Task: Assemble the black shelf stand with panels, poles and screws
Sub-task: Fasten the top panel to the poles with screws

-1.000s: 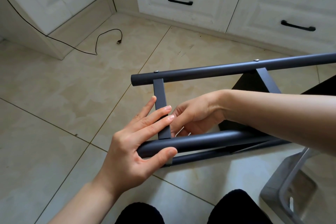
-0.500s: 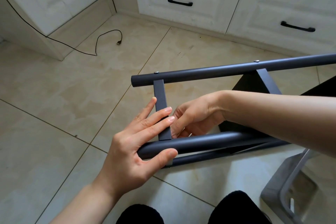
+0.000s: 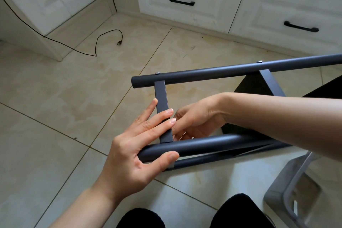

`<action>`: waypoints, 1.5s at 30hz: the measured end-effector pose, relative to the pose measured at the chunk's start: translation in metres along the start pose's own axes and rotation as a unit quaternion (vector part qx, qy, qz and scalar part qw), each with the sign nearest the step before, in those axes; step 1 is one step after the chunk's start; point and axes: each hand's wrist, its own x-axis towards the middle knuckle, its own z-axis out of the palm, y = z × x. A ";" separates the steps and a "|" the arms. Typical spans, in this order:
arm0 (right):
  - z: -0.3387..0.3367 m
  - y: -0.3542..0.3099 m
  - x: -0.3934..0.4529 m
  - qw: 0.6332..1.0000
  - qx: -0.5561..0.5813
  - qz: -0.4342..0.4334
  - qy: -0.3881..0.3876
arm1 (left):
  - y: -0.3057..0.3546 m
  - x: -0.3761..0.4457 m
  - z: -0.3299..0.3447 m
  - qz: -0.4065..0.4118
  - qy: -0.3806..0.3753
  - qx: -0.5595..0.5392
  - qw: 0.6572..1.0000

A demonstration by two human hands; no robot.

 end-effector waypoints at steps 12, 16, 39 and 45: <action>-0.002 0.000 -0.003 1.000 0.009 -0.006 0.001 | -0.001 0.000 0.000 0.000 0.000 0.001 1.000; -0.006 0.001 -0.005 0.998 0.055 -0.032 -0.017 | -0.001 0.000 0.000 -0.001 -0.001 0.007 1.000; -0.003 -0.002 -0.004 1.000 -0.024 -0.008 0.004 | -0.002 -0.001 0.001 0.004 0.003 0.004 1.000; -0.007 0.001 -0.005 0.999 0.014 -0.030 -0.012 | -0.002 0.000 0.001 0.001 0.003 0.005 1.000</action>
